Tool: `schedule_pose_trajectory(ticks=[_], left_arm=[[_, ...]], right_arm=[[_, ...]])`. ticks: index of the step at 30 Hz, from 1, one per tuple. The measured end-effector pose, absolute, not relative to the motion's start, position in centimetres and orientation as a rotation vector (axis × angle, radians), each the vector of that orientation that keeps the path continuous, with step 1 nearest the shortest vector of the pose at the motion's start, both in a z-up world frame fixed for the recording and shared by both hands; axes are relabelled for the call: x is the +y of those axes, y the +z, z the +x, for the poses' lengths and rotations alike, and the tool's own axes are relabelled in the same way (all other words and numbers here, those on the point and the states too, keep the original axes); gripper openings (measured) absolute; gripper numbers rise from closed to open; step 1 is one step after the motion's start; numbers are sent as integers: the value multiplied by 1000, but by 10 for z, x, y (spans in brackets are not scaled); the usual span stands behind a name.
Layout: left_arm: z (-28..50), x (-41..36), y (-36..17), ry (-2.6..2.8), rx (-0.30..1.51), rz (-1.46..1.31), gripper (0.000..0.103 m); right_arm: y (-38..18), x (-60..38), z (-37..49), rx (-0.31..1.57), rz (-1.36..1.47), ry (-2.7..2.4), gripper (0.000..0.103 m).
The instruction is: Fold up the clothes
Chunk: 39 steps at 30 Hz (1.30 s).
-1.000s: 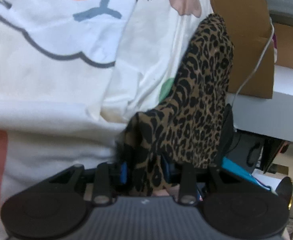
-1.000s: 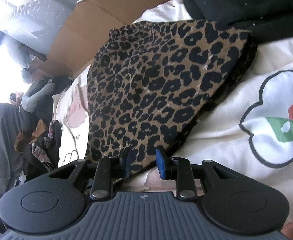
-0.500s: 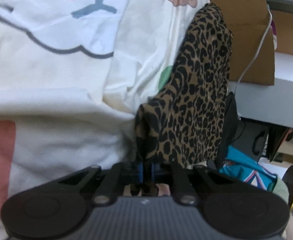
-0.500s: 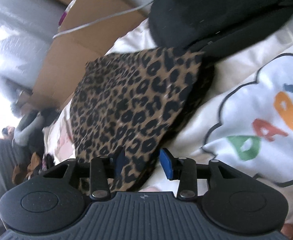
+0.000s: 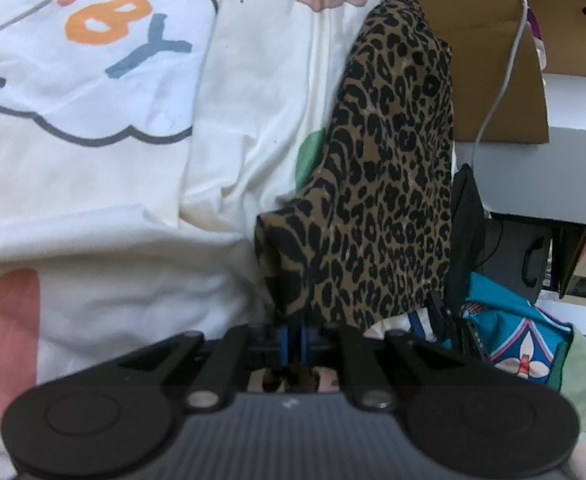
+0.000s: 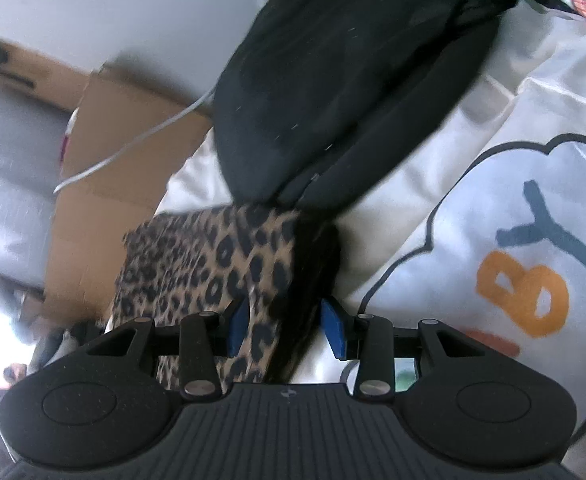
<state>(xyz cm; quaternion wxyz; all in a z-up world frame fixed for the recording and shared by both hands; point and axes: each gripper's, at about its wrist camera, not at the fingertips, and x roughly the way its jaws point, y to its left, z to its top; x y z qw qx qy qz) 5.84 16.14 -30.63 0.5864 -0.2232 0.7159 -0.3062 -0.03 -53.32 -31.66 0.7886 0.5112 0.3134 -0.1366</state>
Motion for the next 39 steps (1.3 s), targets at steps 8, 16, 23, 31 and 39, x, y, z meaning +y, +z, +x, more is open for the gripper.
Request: schedule_pose_trajectory(ticks=[8,16,23,31,39], left_arm=[[59,155,-309,-710,1685,-508,6],[59,157,-309,-697,1686,-514,6],[57,157,-313,-683,1687,-539,6],[56,153,-326,-643,1692,-553,7],[43,148,-328,-601,1662,-589,7]], right_arm=[[-333,-541,10,642,1148,-305,46],[-339,-545,7,580,1170,-256,44],[-335,-551,-2,531,1229,-228,40],[-342,-556,16,573,1203,-219,41],[-341,-559,27,589,1200,-170,38]])
